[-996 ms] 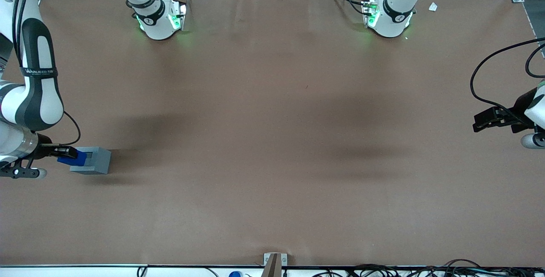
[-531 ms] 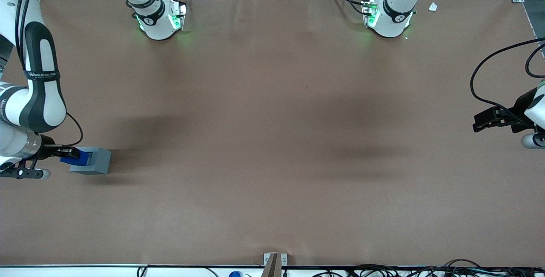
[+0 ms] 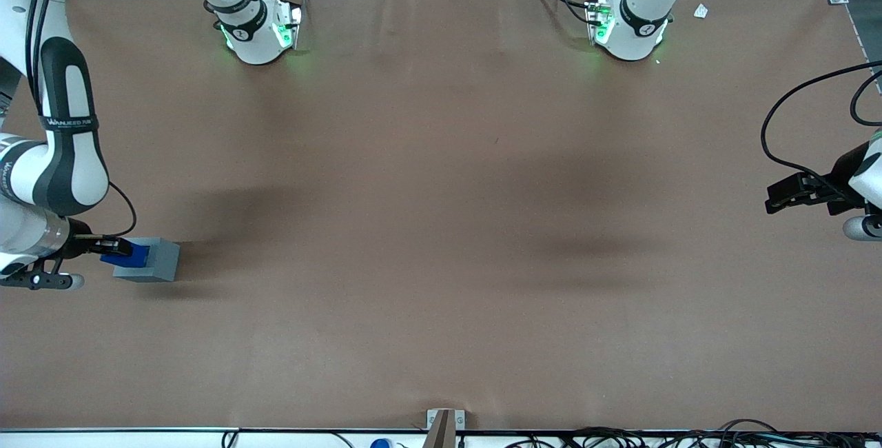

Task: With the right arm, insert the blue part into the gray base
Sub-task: 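Lower the blue part down into the gray base's opening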

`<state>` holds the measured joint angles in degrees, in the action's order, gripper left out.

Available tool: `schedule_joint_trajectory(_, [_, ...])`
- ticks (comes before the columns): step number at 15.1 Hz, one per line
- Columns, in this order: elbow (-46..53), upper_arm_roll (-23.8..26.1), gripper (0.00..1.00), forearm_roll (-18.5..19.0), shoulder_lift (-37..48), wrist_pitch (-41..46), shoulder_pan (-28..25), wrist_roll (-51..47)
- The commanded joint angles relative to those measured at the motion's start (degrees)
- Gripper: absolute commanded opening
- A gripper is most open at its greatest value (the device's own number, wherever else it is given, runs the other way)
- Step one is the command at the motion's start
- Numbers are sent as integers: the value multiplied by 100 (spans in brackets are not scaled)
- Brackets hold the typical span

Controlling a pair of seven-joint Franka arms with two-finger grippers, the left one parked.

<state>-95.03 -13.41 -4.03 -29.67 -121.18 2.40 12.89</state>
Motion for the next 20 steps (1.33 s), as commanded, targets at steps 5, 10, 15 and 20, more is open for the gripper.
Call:
schedule_joint_trajectory(5, [2,58,6,-90,-74,-81,77,91])
schedule_joint_trajectory(10, [-42,58,6,-107,-92,-98,77,91])
schedule_joint_trajectory(15, [-156,58,7,-116,-118,-248,77,82])
schedule_joint_trajectory(20, [-148,58,18,-151,-171,-257,77,82])
